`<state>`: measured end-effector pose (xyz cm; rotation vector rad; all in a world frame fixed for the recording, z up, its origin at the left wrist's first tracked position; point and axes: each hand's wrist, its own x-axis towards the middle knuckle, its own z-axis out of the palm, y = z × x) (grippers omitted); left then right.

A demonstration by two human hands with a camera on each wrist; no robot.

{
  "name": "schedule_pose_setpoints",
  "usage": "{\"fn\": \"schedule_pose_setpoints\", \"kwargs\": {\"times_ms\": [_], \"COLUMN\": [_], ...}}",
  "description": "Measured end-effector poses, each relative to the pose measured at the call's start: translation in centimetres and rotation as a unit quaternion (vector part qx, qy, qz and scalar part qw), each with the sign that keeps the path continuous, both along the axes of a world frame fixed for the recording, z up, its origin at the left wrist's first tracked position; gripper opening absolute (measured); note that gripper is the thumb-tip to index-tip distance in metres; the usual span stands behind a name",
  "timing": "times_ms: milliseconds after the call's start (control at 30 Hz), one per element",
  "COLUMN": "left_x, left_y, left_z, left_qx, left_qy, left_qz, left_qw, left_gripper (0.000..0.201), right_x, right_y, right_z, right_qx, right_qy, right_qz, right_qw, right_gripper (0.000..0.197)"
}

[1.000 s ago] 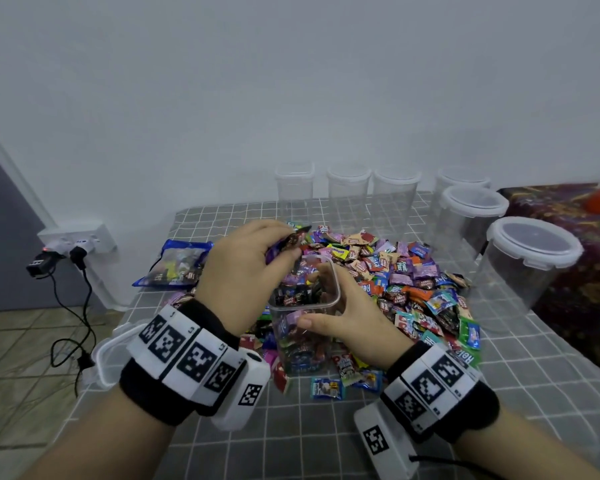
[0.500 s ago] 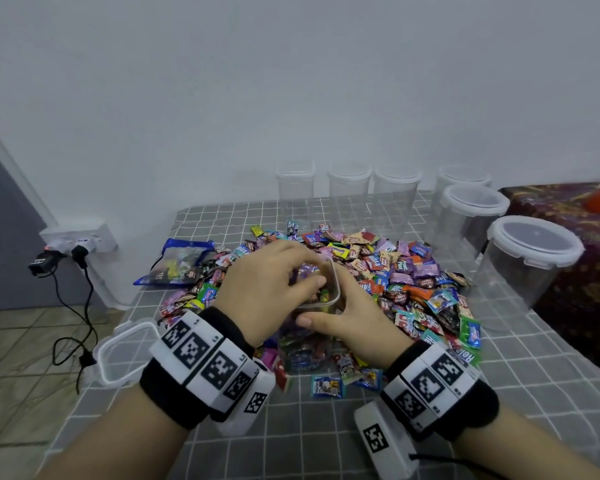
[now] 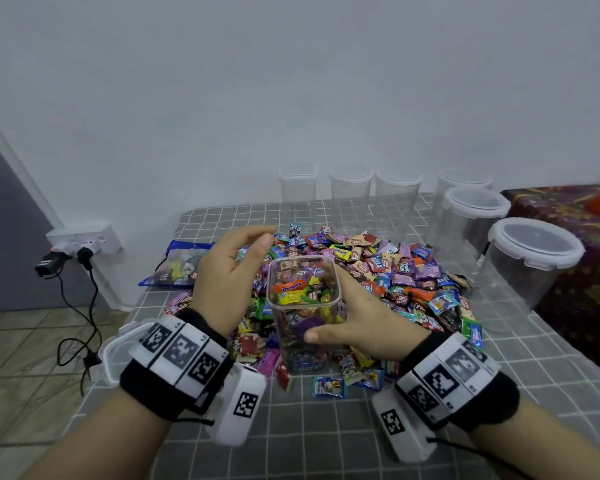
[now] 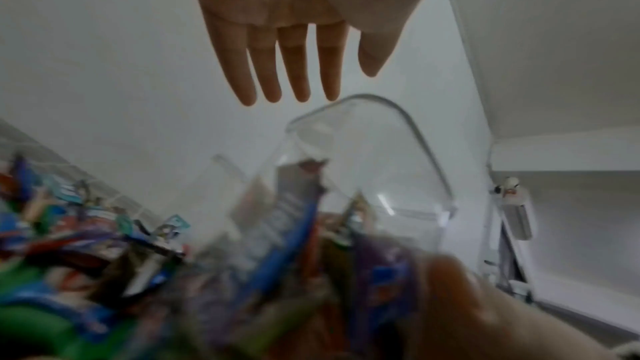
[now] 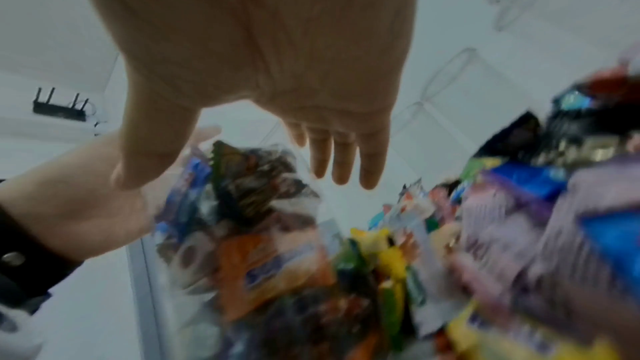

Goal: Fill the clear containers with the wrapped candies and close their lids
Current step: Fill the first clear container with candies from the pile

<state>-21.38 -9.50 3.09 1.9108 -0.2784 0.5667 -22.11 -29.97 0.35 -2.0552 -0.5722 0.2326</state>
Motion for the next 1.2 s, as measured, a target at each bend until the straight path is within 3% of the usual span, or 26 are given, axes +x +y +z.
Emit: {"fn": "schedule_pose_setpoints", "kwargs": {"times_ms": [100, 233, 300, 433, 700, 800, 900, 1133, 1200], "left_x": [0.9, 1.5, 2.5, 4.2, 4.2, 3.9, 3.6, 3.2, 3.3], "left_y": [1.4, 2.8, 3.9, 5.5, 4.6, 4.0, 3.8, 2.3, 2.3], "left_z": [-1.0, -2.2, -3.1, -5.2, -6.1, -5.7, -5.3, -4.5, -4.5], "left_qx": [0.045, 0.105, 0.182, 0.355, 0.495, 0.529, 0.538, 0.577, 0.571], "left_qy": [0.064, 0.109, 0.144, 0.297, 0.417, 0.423, 0.397, 0.359, 0.347], "left_qz": [0.025, 0.051, 0.060, 0.094, 0.058, 0.033, 0.026, 0.034, 0.042], "left_qw": [0.997, 0.987, 0.971, 0.882, 0.760, 0.735, 0.743, 0.733, 0.743], "left_gripper": [0.033, 0.039, 0.044, 0.063, 0.105, 0.100, 0.086, 0.050, 0.036], "right_x": [1.3, 2.5, 3.1, 3.8, 4.3, 4.6, 4.8, 4.9, 4.8], "right_y": [-1.5, -3.8, -4.6, -5.1, -4.1, -4.0, -4.0, -3.9, -3.9], "right_z": [0.1, 1.0, 1.0, 0.4, -0.6, -1.0, -1.2, -1.0, -0.9], "right_qx": [-0.193, -0.322, -0.368, -0.428, -0.480, -0.500, -0.508, -0.491, -0.482], "right_qy": [-0.048, -0.047, -0.040, -0.019, -0.002, 0.007, 0.008, -0.026, -0.046], "right_qz": [0.010, -0.020, -0.049, -0.076, -0.046, -0.026, -0.017, -0.026, -0.034], "right_qw": [0.980, 0.945, 0.928, 0.900, 0.876, 0.865, 0.861, 0.870, 0.874], "right_gripper": [0.101, 0.096, 0.097, 0.104, 0.106, 0.110, 0.105, 0.078, 0.065]}}
